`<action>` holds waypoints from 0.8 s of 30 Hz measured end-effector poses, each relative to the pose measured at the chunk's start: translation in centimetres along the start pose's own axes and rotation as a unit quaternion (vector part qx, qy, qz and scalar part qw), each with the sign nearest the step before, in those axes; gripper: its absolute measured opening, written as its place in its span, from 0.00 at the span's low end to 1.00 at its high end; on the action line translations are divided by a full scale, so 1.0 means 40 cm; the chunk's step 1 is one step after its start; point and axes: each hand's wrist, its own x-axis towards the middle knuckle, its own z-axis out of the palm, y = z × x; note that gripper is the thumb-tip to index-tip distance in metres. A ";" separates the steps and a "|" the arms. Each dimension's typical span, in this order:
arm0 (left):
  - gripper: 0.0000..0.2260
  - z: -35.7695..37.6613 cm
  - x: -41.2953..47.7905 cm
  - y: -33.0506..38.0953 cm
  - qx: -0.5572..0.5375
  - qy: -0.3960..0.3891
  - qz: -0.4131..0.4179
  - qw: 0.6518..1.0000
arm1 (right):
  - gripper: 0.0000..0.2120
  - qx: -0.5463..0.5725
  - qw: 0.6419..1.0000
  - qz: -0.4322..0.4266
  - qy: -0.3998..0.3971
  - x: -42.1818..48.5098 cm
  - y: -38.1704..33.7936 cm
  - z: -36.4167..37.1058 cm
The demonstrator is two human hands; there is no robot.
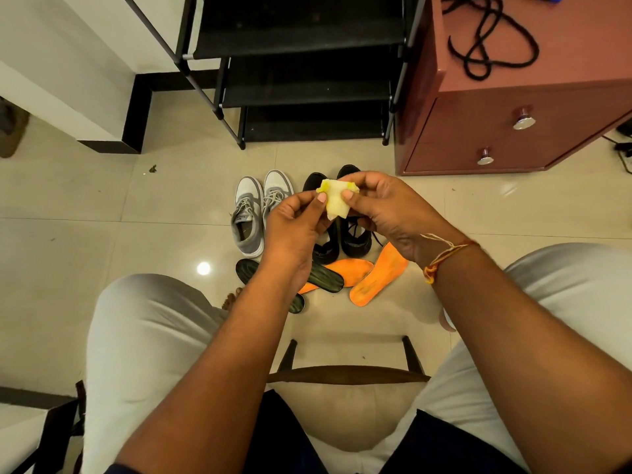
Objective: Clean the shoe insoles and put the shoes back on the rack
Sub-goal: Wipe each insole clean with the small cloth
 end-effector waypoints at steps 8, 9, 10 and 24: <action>0.05 0.010 -0.015 0.007 -0.026 0.018 0.009 0.999 | 0.06 -0.112 0.985 -0.097 0.084 0.007 0.013 0.013; 0.06 0.013 -0.017 0.007 -0.014 0.016 0.015 1.000 | 0.06 -0.119 0.984 -0.099 0.089 0.008 0.014 0.012; 0.08 0.015 -0.018 0.004 -0.006 0.015 0.017 1.000 | 0.06 -0.121 0.983 -0.102 0.091 0.010 0.014 0.012; 0.03 0.026 -0.022 0.010 -0.162 0.015 -0.084 0.983 | 0.07 -0.058 0.986 -0.095 0.121 0.017 0.027 0.024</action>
